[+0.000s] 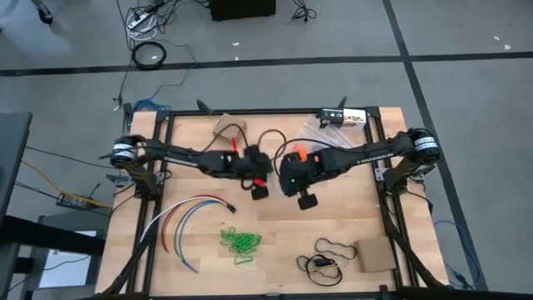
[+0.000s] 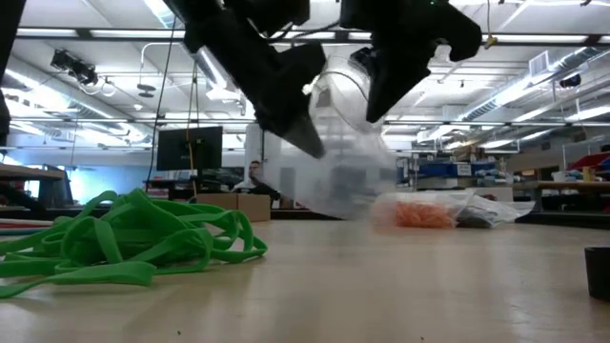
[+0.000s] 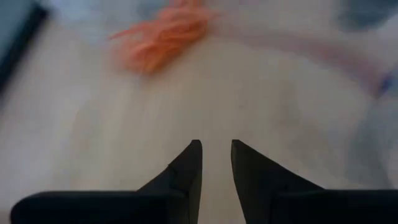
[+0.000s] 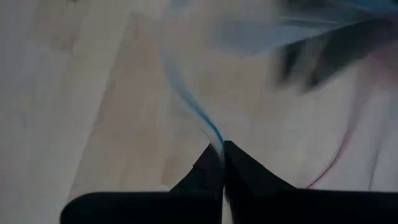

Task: Sort rubber bands
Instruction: Put the green rubber band into the transparent zip bag

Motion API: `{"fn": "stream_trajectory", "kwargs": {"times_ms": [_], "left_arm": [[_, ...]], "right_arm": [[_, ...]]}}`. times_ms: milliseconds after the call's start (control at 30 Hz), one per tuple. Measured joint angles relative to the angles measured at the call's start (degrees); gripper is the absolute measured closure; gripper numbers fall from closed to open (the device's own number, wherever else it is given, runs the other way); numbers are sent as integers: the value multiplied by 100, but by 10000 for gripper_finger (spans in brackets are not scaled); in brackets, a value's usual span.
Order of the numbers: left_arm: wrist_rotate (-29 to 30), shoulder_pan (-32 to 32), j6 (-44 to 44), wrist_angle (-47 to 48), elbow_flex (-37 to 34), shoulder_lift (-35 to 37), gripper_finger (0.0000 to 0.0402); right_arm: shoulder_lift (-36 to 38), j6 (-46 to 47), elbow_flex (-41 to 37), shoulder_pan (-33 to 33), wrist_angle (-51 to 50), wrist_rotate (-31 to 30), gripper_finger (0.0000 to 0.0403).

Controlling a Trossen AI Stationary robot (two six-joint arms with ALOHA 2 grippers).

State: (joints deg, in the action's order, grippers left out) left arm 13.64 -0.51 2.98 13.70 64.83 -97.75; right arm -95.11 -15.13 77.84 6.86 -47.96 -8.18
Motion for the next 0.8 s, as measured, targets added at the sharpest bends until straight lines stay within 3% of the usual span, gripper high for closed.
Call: {"fn": "stream_trajectory", "kwargs": {"times_ms": [367,533,700,800], "left_arm": [[385,-102,53,2271,7,849,309],[693,-45,480,3396,-74,1017,309],[666,164,919,3808,-691,1355,309],[176,389,1289,3575,-1288,1675,309]], "right_arm": [[-15,272,-2,205,-587,-111,403],[49,181,52,290,-1466,-694,403],[66,197,630,281,-2870,-902,403],[68,124,959,309,-3118,-581,403]]}}
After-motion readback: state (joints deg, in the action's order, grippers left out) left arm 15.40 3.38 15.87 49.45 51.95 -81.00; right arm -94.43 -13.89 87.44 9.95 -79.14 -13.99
